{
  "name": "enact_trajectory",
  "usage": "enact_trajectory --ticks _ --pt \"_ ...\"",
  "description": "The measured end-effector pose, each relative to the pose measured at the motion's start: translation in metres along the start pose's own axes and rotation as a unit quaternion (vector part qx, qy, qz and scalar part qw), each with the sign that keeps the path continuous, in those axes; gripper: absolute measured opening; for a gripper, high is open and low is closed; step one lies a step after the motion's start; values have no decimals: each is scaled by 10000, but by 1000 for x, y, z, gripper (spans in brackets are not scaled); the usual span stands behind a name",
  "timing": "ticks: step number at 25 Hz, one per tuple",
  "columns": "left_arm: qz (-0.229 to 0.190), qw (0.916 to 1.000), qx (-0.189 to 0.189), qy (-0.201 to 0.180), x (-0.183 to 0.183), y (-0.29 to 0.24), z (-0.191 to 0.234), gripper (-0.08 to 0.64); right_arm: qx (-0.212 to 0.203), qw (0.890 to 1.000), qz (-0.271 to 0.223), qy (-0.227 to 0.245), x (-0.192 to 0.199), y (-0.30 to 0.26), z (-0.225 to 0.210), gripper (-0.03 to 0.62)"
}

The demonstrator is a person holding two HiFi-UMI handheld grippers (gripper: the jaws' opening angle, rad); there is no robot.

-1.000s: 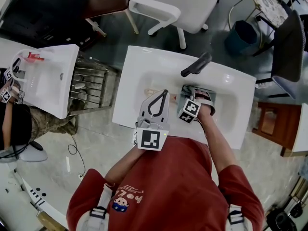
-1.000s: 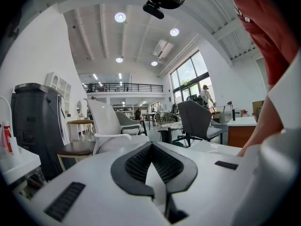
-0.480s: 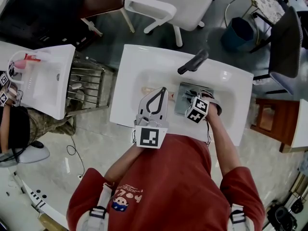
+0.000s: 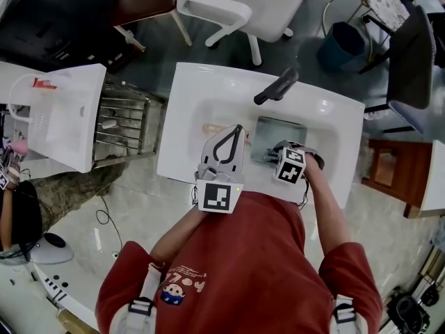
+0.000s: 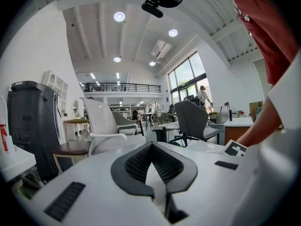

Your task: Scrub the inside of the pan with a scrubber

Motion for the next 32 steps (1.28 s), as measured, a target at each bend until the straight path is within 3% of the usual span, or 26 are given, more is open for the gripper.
enact_trajectory --ticks 8,18,32 --pt "43 10000 2 3 3 1 -2 12 -203 9998 58 -17 2 -11 4 169" --pt "15 10000 49 -8 1 -2 -4 12 -69 10000 61 -21 1 -14 1 169" --pt "68 10000 41 -19 5 -4 -3 12 1051 9940 78 -277 3 -12 -47 170"
Point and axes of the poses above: the fingertips, and each gripper's own axes: y backward along the fingers, z to its left, x out of its underside, the point moved 1 cm from there along y, backward along the fingers, and after that the axes turned 12 degrees about z, right-handed, at the moved point
